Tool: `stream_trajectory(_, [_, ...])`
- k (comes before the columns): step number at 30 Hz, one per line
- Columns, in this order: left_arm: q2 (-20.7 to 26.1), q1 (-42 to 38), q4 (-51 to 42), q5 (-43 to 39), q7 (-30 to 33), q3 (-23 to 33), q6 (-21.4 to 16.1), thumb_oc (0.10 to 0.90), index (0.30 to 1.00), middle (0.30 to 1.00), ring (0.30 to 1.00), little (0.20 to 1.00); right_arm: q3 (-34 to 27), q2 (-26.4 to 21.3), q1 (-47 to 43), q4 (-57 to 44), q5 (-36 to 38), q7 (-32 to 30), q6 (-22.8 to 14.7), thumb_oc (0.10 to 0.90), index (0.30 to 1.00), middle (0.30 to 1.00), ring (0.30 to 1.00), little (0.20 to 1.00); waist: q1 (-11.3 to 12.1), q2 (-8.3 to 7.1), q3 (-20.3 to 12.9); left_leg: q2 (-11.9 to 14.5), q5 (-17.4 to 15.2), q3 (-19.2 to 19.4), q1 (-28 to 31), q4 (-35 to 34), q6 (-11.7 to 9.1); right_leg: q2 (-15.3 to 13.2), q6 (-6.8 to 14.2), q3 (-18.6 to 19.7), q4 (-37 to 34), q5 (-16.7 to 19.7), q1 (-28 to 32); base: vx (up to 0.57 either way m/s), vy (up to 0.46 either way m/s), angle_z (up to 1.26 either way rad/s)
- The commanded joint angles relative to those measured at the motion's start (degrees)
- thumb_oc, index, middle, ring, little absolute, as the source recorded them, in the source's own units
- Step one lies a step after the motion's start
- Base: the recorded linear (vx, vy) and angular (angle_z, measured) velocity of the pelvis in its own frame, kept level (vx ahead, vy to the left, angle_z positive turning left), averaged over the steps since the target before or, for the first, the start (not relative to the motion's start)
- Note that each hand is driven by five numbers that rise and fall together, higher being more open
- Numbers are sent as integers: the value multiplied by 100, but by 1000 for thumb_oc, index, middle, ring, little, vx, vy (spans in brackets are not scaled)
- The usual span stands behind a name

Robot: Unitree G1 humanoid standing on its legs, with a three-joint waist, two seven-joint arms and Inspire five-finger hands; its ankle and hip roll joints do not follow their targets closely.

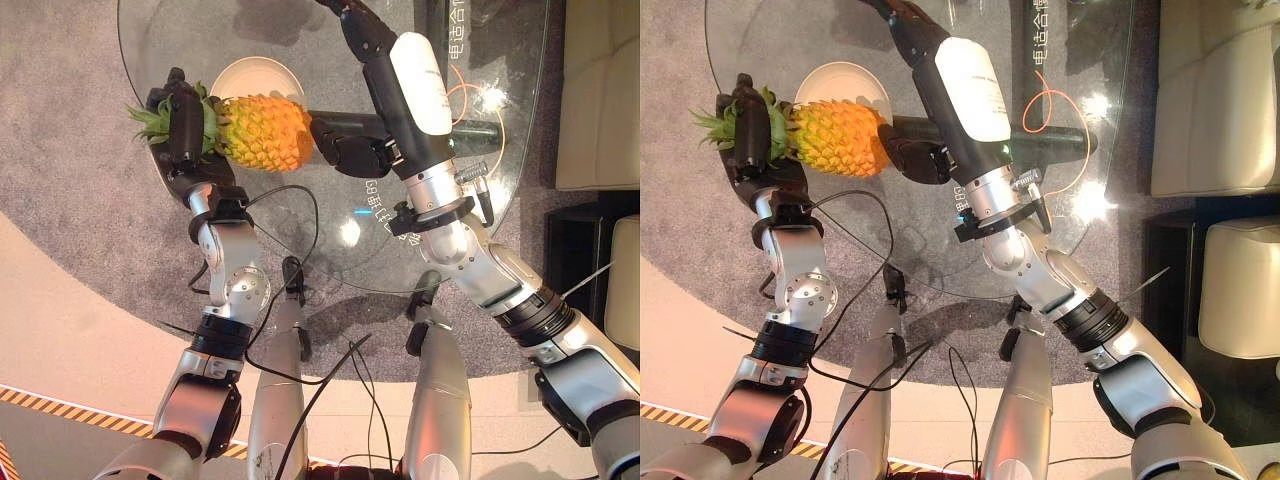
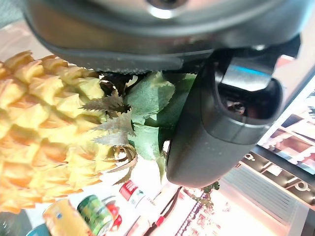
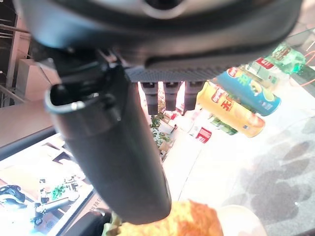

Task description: Pick up the fruit to the plate

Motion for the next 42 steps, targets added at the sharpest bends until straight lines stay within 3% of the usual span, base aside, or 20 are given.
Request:
stream_trajectory(1, [301, -696, -868, 983, 6, 149, -752, 100, 300, 300, 300, 200, -242, 156, -524, -717, 134, -396, -403, 800, 900, 900, 900, 900, 61, -134, -136, 83, -528, -159, -38, 583, -216, -99, 263, -49, -972, 544, 446, 0, 0, 0])
stream_trajectory(8, [354, -751, -755, 1930, 488, 245, -828, 100, 300, 300, 300, 200, -476, 161, -233, -406, 504, -928, -201, 800, 900, 900, 900, 900, 6, -160, -136, 103, -531, -144, -60, 586, -230, -78, 243, -16, -966, 526, 421, 0, 0, 0])
stream_trajectory(17, [724, -878, -205, 3493, 1315, 440, -894, 100, 300, 300, 300, 200, -1228, 109, 559, 279, 946, -1558, -398, 800, 900, 900, 900, 900, -152, -228, -136, 168, -584, -86, -92, 636, -235, -29, 233, 53, -888, 495, 318, 0, 3, -2])
stream_trajectory(28, [1214, -1177, 838, 3617, 1187, 524, -1105, 100, 300, 300, 300, 200, -1794, -117, 1007, 1599, 1762, -2069, -514, 800, 900, 900, 900, 900, -292, -266, -136, 238, -638, 6, -86, 659, -252, 57, 215, 118, -791, 423, 233, 4, 20, -3])
stream_trajectory(42, [2070, -1854, 2103, 3259, 1111, 184, -957, 100, 300, 300, 300, 200, -1994, -259, 1078, 4124, 3359, -1640, -788, 800, 900, 900, 900, 900, -359, -321, -136, 333, -710, 68, -158, 733, -275, 128, 176, 85, -735, 363, 148, -2, 0, -4])
